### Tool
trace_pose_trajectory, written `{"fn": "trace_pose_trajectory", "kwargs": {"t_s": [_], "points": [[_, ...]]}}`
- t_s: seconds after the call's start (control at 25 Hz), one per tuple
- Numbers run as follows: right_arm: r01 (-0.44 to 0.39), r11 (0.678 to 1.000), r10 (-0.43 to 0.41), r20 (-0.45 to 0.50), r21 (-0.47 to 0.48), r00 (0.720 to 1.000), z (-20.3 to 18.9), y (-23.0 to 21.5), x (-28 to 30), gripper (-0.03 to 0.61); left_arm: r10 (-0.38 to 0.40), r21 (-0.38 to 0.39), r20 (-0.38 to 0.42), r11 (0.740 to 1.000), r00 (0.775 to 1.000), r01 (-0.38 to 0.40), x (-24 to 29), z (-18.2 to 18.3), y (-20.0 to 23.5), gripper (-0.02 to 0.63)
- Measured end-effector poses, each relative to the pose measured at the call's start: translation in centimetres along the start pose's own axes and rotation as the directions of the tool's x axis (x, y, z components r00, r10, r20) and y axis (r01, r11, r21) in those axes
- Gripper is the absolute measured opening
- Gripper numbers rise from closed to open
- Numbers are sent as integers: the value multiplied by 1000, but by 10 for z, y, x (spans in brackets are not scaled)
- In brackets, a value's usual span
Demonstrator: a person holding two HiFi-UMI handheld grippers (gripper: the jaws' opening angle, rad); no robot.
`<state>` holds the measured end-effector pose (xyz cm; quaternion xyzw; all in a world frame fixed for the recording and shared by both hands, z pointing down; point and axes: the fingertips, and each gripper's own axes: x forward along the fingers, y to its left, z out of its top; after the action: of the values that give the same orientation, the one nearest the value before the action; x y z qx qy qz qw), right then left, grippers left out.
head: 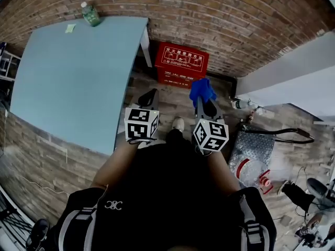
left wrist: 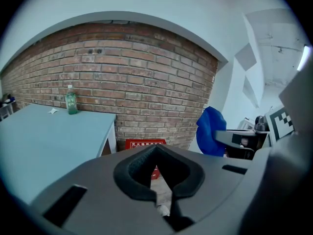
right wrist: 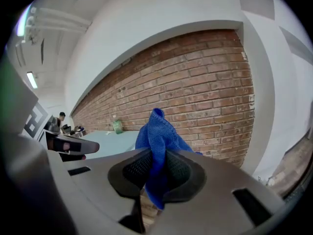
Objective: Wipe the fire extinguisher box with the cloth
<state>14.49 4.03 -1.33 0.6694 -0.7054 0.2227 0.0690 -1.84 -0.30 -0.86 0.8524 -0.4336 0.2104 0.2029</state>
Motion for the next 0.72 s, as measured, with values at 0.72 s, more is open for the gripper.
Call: {"fn": "trace_pose_trajectory", "kwargs": {"t_s": [0.72], "points": [[64, 998, -61, -321, -2, 945, -107, -138, 112, 60, 23, -5, -132, 1000, 991, -24, 115, -11, -22, 9]]}}
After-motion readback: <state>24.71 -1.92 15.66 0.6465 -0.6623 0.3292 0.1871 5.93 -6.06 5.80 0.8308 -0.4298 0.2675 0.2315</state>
